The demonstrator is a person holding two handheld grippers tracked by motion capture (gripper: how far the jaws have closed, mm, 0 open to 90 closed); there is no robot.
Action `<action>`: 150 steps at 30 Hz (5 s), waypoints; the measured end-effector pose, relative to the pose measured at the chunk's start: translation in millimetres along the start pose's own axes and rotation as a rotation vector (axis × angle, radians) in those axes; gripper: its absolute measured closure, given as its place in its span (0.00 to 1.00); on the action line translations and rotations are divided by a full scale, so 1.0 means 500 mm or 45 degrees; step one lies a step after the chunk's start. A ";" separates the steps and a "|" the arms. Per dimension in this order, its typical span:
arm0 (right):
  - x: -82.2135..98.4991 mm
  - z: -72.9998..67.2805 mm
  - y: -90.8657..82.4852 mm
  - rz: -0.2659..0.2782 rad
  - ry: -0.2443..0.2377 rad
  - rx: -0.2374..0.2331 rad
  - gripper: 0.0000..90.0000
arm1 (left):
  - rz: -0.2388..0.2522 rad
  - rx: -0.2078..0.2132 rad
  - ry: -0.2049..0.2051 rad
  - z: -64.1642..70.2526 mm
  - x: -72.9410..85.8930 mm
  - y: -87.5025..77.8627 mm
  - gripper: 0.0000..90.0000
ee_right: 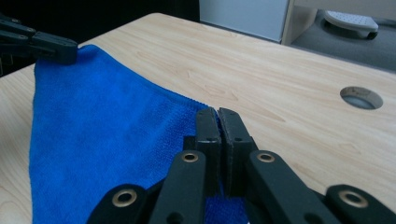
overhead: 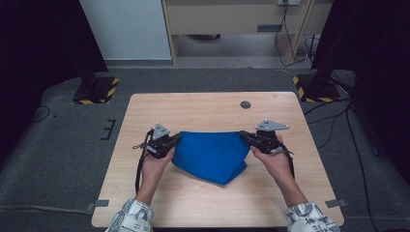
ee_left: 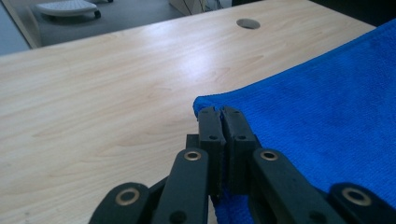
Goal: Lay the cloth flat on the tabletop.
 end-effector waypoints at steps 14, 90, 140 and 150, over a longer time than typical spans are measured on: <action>-0.071 -0.019 -0.053 0.080 -0.031 -0.012 0.98 | 0.080 -0.017 0.019 0.008 -0.067 -0.057 0.97; -0.200 -0.068 -0.243 0.292 -0.161 -0.015 0.98 | 0.287 0.043 0.157 0.080 -0.210 -0.193 0.97; -0.102 0.030 -0.043 0.018 -0.182 0.055 0.98 | 0.059 -0.060 0.086 0.029 -0.100 -0.023 0.97; -0.093 0.037 -0.003 -0.023 -0.178 0.062 0.98 | 0.019 -0.075 0.064 0.012 -0.079 0.008 0.97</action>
Point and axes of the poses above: each handheld gripper's, and its own axes: y roughly forward along the jaws, x roughly out of its underside, z roughly to its right, the point moved 3 cm from there along y, roughly forward along the jaws, and after that the axes turned 4 degrees about y, right-handed, at the moved point
